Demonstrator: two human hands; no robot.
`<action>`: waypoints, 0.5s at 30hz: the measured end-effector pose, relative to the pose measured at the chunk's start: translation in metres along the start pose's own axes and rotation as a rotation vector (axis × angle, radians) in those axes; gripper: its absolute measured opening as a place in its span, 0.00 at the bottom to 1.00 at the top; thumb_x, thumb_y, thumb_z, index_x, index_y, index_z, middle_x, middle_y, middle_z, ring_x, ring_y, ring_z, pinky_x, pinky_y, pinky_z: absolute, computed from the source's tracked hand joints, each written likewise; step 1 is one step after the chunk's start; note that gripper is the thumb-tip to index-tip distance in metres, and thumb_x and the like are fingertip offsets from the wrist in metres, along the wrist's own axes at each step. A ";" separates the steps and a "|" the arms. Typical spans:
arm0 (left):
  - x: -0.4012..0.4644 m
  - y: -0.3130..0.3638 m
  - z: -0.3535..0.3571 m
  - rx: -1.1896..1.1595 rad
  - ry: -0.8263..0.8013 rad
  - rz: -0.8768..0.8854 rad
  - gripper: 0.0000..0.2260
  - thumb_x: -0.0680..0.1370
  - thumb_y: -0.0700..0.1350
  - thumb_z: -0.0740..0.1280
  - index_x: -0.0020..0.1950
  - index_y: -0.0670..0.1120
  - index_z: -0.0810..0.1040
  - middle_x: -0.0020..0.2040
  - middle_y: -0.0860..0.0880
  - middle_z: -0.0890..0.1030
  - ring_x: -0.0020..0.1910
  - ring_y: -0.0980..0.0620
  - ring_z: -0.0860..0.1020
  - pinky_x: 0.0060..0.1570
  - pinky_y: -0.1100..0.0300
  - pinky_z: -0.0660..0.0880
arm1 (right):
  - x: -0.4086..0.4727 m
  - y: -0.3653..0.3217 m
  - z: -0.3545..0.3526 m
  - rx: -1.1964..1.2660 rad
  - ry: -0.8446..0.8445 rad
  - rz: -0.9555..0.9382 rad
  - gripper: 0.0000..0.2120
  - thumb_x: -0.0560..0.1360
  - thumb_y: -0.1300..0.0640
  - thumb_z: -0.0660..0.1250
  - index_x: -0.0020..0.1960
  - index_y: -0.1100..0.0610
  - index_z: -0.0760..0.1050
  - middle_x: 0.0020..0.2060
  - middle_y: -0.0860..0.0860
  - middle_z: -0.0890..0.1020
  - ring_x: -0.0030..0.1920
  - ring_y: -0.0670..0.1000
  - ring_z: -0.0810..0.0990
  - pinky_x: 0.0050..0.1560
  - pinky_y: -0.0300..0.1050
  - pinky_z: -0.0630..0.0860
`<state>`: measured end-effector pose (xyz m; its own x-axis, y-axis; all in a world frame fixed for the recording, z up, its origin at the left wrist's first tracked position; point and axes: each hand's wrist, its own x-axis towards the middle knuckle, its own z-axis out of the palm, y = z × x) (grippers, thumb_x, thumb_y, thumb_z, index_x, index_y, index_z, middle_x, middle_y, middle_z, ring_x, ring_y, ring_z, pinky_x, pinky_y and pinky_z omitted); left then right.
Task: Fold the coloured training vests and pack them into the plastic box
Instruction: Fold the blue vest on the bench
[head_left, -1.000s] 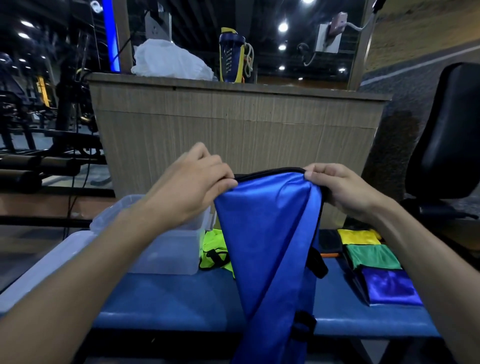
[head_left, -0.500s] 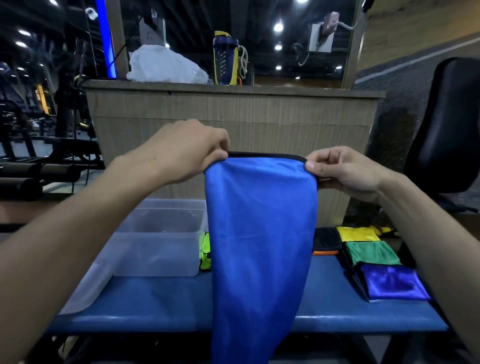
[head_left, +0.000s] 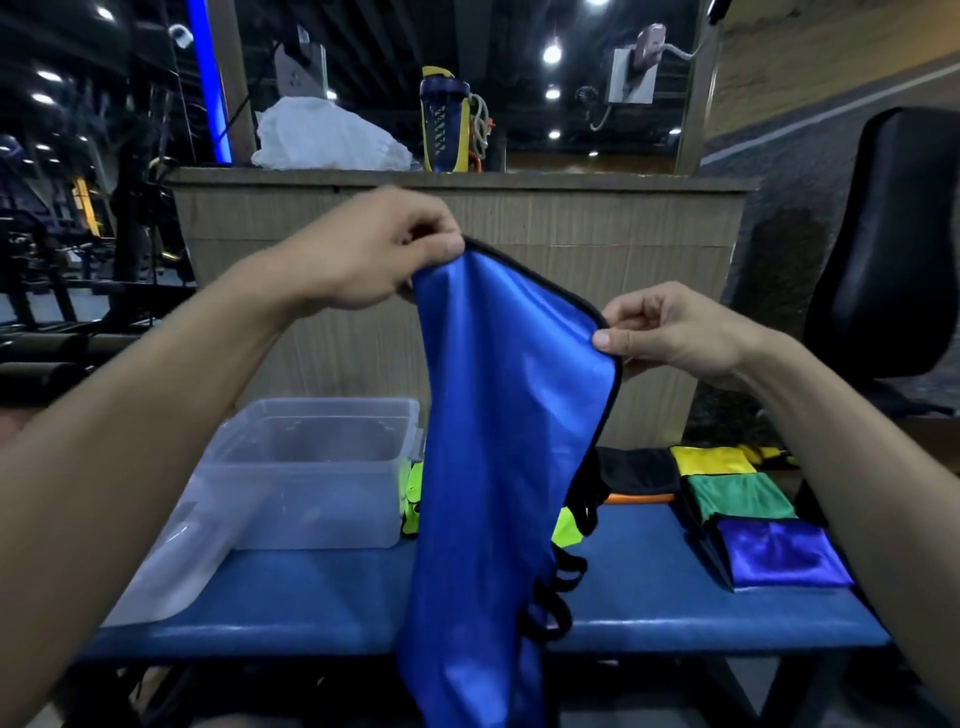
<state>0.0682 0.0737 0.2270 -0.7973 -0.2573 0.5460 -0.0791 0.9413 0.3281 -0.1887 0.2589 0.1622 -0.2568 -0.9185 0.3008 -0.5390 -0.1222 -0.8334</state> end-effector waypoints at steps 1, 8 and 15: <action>-0.001 0.007 -0.001 -0.140 0.008 -0.015 0.09 0.84 0.47 0.63 0.51 0.48 0.82 0.46 0.50 0.83 0.45 0.54 0.81 0.41 0.60 0.81 | 0.000 0.001 -0.001 0.022 0.023 -0.012 0.06 0.74 0.58 0.72 0.47 0.61 0.80 0.39 0.53 0.85 0.41 0.49 0.83 0.47 0.46 0.82; -0.001 0.026 -0.003 -0.054 0.034 -0.027 0.12 0.85 0.46 0.62 0.56 0.51 0.86 0.49 0.54 0.86 0.50 0.54 0.83 0.52 0.54 0.82 | -0.014 0.004 -0.004 0.221 0.106 -0.052 0.08 0.68 0.50 0.74 0.39 0.54 0.78 0.35 0.48 0.79 0.36 0.45 0.77 0.40 0.36 0.76; -0.009 0.039 0.017 -0.484 -0.111 -0.020 0.10 0.83 0.43 0.66 0.60 0.47 0.84 0.54 0.43 0.84 0.41 0.42 0.80 0.33 0.60 0.80 | -0.052 0.009 -0.033 0.150 0.027 0.041 0.14 0.66 0.46 0.80 0.40 0.54 0.81 0.34 0.51 0.77 0.32 0.46 0.72 0.36 0.35 0.71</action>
<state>0.0627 0.1165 0.2218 -0.8594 -0.2250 0.4592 0.1708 0.7200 0.6726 -0.2070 0.3184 0.1544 -0.2984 -0.9137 0.2760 -0.4026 -0.1417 -0.9043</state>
